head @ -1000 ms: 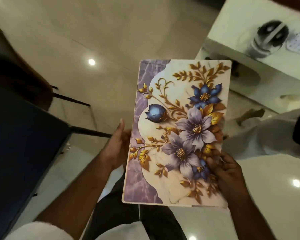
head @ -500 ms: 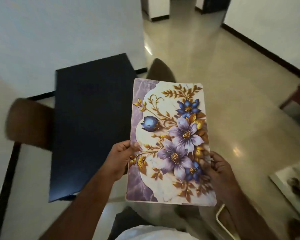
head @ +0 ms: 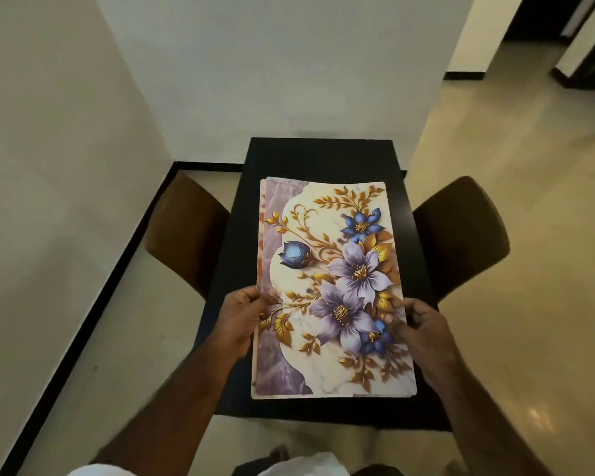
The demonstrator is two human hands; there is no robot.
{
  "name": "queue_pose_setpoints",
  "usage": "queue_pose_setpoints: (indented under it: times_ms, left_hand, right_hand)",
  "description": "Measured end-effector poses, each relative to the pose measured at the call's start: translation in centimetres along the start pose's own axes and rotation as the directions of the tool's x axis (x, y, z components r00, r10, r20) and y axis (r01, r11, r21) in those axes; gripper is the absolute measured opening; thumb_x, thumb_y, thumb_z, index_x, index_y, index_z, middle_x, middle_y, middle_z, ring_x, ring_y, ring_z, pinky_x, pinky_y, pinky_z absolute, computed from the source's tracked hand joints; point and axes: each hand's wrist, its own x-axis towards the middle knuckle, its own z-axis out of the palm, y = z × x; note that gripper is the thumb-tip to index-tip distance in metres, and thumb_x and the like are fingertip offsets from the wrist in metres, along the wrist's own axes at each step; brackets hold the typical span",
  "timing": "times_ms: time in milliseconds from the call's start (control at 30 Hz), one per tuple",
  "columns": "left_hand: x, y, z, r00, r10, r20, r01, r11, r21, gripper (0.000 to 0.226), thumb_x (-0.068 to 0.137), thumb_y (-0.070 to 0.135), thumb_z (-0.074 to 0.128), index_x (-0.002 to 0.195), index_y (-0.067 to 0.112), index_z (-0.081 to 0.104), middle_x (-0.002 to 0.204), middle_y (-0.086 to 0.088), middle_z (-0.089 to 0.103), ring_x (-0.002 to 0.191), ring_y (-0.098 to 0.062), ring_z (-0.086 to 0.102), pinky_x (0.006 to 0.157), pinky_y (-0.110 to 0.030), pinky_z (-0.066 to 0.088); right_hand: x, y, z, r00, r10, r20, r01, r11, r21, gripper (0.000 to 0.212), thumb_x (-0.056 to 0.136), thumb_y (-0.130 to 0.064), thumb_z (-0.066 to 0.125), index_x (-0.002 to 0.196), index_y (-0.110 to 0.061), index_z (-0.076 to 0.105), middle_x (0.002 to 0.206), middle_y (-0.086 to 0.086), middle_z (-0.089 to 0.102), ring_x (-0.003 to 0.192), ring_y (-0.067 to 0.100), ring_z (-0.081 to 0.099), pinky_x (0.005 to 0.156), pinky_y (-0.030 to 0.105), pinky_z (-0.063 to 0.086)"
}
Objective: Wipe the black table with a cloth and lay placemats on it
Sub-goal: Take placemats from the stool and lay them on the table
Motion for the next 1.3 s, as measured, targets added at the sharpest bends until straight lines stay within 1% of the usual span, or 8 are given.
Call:
queue_pose_setpoints:
  times_ms: [200, 333, 467, 567, 667, 933, 1100, 1300]
  left_hand:
    - [7.1, 1.5, 0.2, 0.981, 0.036, -0.191, -0.02, 0.996, 0.085, 0.03, 0.093, 0.025, 0.085, 0.116, 0.006, 0.08, 0.11, -0.014, 0.085, 0.101, -0.035, 0.085, 0.09, -0.055, 0.068]
    - [12.2, 1.5, -0.3, 0.94, 0.073, -0.334, -0.015, 0.985, 0.172, 0.018, 0.101, 0.018, 0.079, 0.118, 0.01, 0.079, 0.106, -0.009, 0.086, 0.097, -0.029, 0.085, 0.087, -0.052, 0.069]
    - [16.8, 1.5, -2.3, 0.921, 0.057, -0.385, 0.016, 0.983, 0.184, 0.016, 0.103, 0.017, 0.077, 0.117, 0.011, 0.081, 0.107, -0.009, 0.086, 0.099, -0.031, 0.085, 0.089, -0.053, 0.069]
    - [20.9, 1.7, -4.8, 0.907, 0.043, -0.42, 0.051, 0.977, 0.209, 0.02, 0.102, 0.018, 0.078, 0.12, 0.01, 0.082, 0.111, -0.011, 0.085, 0.103, -0.033, 0.084, 0.093, -0.059, 0.067]
    - [25.4, 2.1, -8.0, 0.89, 0.04, -0.455, 0.09, 0.961, 0.26, 0.019, 0.103, 0.013, 0.078, 0.122, 0.011, 0.083, 0.105, -0.007, 0.086, 0.097, -0.03, 0.085, 0.089, -0.057, 0.069]
    - [34.3, 3.0, -14.7, 0.881, 0.129, -0.455, 0.118, 0.871, 0.476, 0.016, 0.094, 0.015, 0.089, 0.11, 0.018, 0.087, 0.099, 0.001, 0.085, 0.087, -0.016, 0.084, 0.083, -0.047, 0.071]
    - [36.0, 1.6, -16.0, 0.893, 0.213, -0.395, 0.085, 0.784, 0.614, 0.014, 0.095, 0.018, 0.088, 0.109, 0.021, 0.088, 0.085, 0.021, 0.076, 0.075, 0.011, 0.074, 0.069, -0.018, 0.065]
    - [36.2, 0.9, -16.2, 0.886, 0.314, -0.342, 0.026, 0.702, 0.712, 0.019, 0.101, 0.022, 0.083, 0.116, 0.013, 0.087, 0.106, 0.001, 0.085, 0.08, -0.004, 0.076, 0.069, -0.018, 0.06]
  right_hand:
    - [9.8, -0.9, 3.4, 0.993, 0.106, 0.056, -0.106, 0.994, -0.009, 0.024, 0.089, 0.0, 0.089, 0.104, -0.018, 0.083, 0.096, -0.004, 0.086, 0.091, 0.017, 0.083, 0.066, 0.024, 0.066]
    - [15.5, -0.6, 6.1, 0.985, 0.155, 0.074, -0.153, 0.988, -0.021, 0.022, 0.091, 0.005, 0.085, 0.106, -0.011, 0.081, 0.093, -0.001, 0.086, 0.089, 0.02, 0.083, 0.066, 0.024, 0.067]
    - [19.3, -0.4, 9.3, 0.975, 0.21, 0.067, -0.21, 0.978, -0.017, 0.021, 0.091, 0.007, 0.084, 0.106, -0.009, 0.08, 0.095, 0.003, 0.086, 0.088, 0.02, 0.082, 0.077, 0.035, 0.068]
    - [21.9, 0.0, 12.4, 0.97, 0.238, 0.058, -0.24, 0.971, 0.026, 0.016, 0.092, 0.009, 0.081, 0.102, -0.003, 0.078, 0.091, 0.006, 0.085, 0.078, 0.018, 0.079, 0.064, 0.028, 0.066]
    - [24.1, 0.4, 16.0, 0.966, 0.254, 0.036, -0.256, 0.966, 0.031, 0.016, 0.093, 0.008, 0.081, 0.101, -0.006, 0.079, 0.09, 0.005, 0.085, 0.082, 0.022, 0.082, 0.065, 0.029, 0.067]
    - [29.1, 2.2, 24.3, 0.953, 0.296, -0.061, -0.3, 0.95, -0.081, 0.02, 0.09, -0.003, 0.088, 0.098, -0.02, 0.081, 0.082, -0.007, 0.084, 0.074, 0.014, 0.083, 0.065, 0.037, 0.07]
    - [30.2, 3.8, 25.9, 0.945, 0.301, -0.128, -0.319, 0.934, -0.161, 0.022, 0.091, -0.008, 0.09, 0.108, -0.02, 0.081, 0.091, -0.003, 0.084, 0.08, 0.015, 0.084, 0.08, 0.051, 0.072]
    - [30.0, 4.7, 26.3, 0.945, 0.29, -0.149, -0.317, 0.923, -0.22, 0.026, 0.09, -0.013, 0.093, 0.111, -0.021, 0.081, 0.094, -0.003, 0.084, 0.085, 0.018, 0.084, 0.082, 0.053, 0.071]
